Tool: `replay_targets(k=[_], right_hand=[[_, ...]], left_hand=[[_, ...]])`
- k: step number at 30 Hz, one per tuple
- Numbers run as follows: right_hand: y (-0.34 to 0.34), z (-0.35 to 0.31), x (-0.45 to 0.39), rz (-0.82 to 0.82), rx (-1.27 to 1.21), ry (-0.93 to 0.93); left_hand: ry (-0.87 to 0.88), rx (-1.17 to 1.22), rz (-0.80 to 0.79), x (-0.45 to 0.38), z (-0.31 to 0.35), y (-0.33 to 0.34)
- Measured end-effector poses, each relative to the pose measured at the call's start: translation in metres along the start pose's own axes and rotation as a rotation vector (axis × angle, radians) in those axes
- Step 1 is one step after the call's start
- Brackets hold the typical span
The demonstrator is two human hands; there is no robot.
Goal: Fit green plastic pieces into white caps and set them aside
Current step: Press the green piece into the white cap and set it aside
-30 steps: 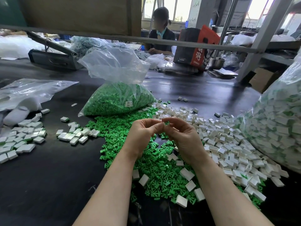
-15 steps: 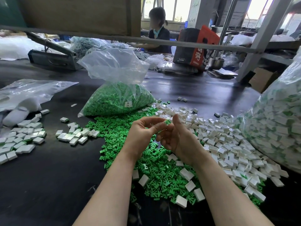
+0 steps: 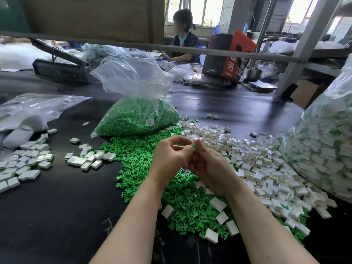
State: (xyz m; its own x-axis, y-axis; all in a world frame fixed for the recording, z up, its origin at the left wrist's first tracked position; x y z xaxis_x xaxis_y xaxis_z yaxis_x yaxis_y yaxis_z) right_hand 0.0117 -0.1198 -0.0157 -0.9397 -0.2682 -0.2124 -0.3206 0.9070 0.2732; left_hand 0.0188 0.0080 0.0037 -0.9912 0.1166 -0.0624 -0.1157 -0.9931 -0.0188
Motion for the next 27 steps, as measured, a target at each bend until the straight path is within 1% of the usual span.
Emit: replay_targets(k=[6,11,18,27], right_hand=[[0.0013,-0.0006,0.0001,-0.002,0.009,0.001],[0.0022,-0.0003,-0.0003,-0.004,0.021,-0.034],[-0.0009,-0.0019,0.0028,-0.007,0.038,-0.027],[0.0027,-0.0044,0.0053,-0.014,-0.037,-0.035]], left_hand=[[-0.035,0.038,0.01,-0.0017,-0.0031,0.0018],[-0.029,0.035,0.023,-0.0029,-0.0041,0.004],[-0.029,0.052,0.024,-0.0029,-0.0059,0.0069],[-0.01,0.091,0.007,-0.0058,-0.0094,0.0093]])
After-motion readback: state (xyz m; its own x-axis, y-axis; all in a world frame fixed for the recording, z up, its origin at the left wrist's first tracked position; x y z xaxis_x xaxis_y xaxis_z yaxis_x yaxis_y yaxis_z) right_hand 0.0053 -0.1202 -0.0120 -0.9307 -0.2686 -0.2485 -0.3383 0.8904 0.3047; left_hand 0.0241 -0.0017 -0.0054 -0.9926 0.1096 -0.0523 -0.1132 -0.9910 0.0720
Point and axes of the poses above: each hand's wrist, its own x-axis away from the middle knuckle, its own y-axis out of the palm, z = x × y, the point moved 2 cm from there along -x, towards the middle knuckle, and after that the axes turned 9 degrees about -y, right-handed, at the moved point
